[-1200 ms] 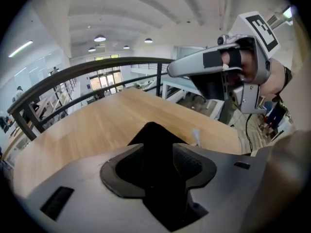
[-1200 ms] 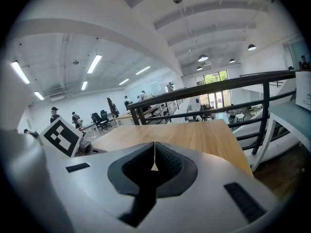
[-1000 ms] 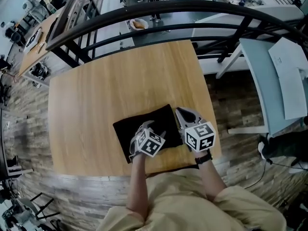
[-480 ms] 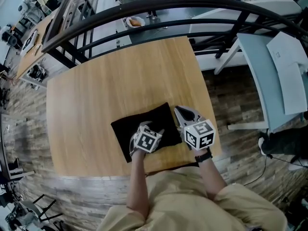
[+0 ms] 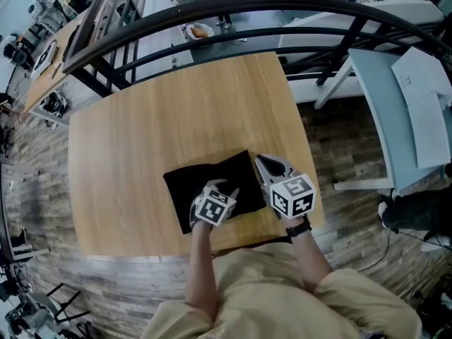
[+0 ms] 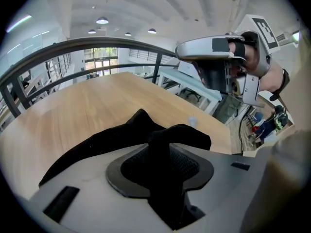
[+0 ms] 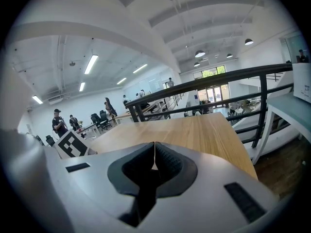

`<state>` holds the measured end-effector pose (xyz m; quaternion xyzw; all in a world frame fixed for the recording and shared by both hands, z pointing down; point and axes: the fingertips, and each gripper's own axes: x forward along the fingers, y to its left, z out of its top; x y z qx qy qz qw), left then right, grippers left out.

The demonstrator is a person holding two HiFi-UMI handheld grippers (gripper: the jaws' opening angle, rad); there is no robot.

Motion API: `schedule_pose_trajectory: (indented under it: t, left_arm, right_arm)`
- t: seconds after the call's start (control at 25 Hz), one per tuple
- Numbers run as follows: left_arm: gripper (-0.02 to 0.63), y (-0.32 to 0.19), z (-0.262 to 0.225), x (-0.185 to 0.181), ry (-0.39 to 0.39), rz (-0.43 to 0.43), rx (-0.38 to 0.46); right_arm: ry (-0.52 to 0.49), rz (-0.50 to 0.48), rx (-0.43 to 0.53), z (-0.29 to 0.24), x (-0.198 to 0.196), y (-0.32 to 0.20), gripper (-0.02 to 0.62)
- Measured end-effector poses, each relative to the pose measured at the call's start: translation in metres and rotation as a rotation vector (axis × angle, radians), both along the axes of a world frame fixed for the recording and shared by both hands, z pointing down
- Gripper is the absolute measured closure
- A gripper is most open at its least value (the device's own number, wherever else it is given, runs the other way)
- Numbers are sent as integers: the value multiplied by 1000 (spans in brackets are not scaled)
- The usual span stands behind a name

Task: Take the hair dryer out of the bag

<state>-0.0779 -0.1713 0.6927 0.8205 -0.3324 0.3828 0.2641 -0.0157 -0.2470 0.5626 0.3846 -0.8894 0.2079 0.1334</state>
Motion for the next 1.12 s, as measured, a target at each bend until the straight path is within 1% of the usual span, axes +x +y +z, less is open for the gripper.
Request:
schedule_pose_trajectory:
  t: [0.04,0.08,0.12,0.16,0.2,0.36,0.44,0.52,0.6,0.68,0.84,0.92,1.04,1.12]
  left_arm:
    - [472,2,2,-3,-24,0,6]
    - [539,4,6,-8,-69,7,13]
    - [581,8,10,-13,-115,18,19]
    - [583,11,13,-16,-134,24,22]
    - [584,12,12,-17,-119,13,23]
    - [588,9,-9,-23,61,-94,30]
    - [588,6,-21,-29,135,-146,41]
    - [588,4,-32,-35,183,-179,55]
    - [589,3,-39,-39,204,-187,68]
    - [588,4,-43,-40,207,-177,75]
    - [588,10,-46,-39,215,-143,76]
    - [588,13,-48,-40,233,-127,67]
    - [588,20,-53,-45,239,-84,45]
    - [588,23,-54,-47,238,-62,33]
  right_arm:
    - [0,0,1,0,0,1,581]
    - [1,-1,1,0,1,2,582]
    - [1,-2,2,0,1,3,581]
    - [1,-2,3,-1,1,4,582]
    - [1,-3,4,-1,1,5,581]
    - [7,-16,4,-1,4,6,581]
    - [15,-51,-6,3,4,11,581]
    - [37,-113,-15,8,3,18,581]
    - [78,-194,-25,17,0,27,581]
    - [146,-274,-32,29,0,35,581]
    - [311,-363,-35,63,8,45,581]
    - [344,-404,-43,77,8,49,581]
    - [338,-478,-55,90,0,54,574]
    - [362,-543,-73,102,-5,59,480]
